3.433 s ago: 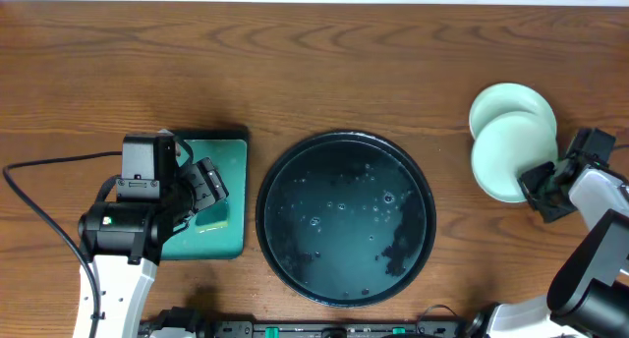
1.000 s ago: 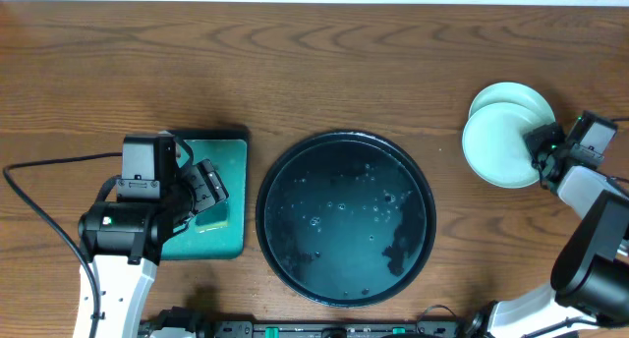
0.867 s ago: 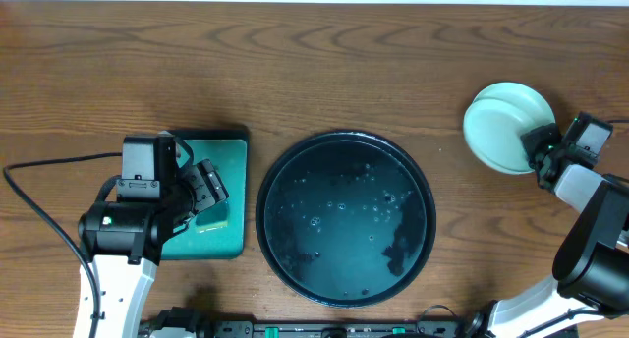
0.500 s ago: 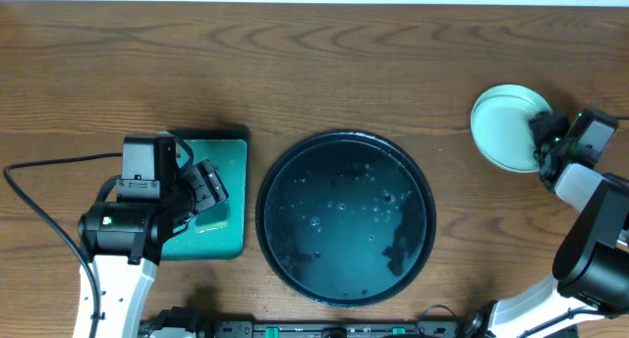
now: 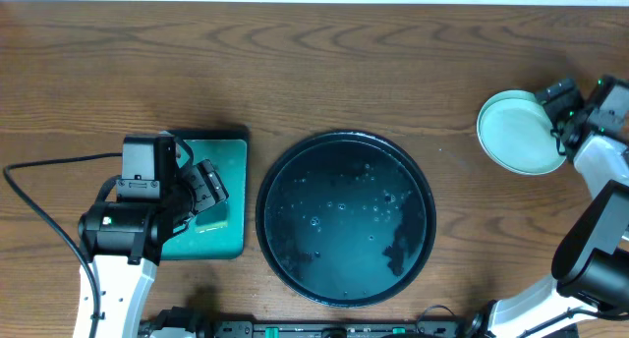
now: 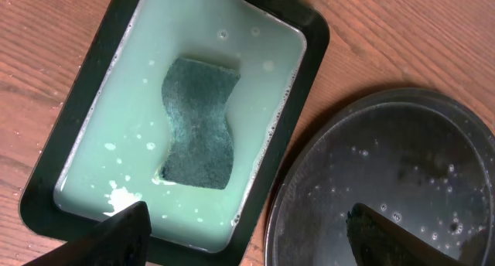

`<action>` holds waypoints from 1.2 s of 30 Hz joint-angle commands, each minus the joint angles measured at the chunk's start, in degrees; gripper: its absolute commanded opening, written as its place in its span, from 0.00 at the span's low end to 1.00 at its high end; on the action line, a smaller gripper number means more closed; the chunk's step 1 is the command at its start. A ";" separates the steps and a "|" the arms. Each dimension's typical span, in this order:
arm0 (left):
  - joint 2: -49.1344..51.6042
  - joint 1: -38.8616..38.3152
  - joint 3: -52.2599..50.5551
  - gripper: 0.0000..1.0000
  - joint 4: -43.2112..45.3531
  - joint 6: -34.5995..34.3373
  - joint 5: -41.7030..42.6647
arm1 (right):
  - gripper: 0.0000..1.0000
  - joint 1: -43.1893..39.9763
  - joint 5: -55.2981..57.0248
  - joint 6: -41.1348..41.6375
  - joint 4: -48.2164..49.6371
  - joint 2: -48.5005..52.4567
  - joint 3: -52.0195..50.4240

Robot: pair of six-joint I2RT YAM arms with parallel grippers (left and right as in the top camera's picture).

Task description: Clean dirty plates on tray and stack at the side

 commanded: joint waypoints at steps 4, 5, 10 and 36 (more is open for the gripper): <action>0.02 -0.15 0.96 0.82 -0.15 -0.07 -0.28 | 0.77 6.36 -1.11 -16.15 -10.19 -2.73 9.01; 0.02 -0.15 0.96 0.82 -0.15 -0.07 -0.28 | 0.53 7.65 -0.44 -17.70 -13.20 -3.93 10.54; 0.00 -0.15 0.96 0.82 -0.17 -0.04 -0.28 | 0.01 11.41 -0.20 -16.79 -26.99 -10.51 13.90; 0.00 -0.13 0.96 0.82 -0.17 0.57 -0.28 | 0.01 12.41 3.89 -2.69 -49.42 -4.61 5.38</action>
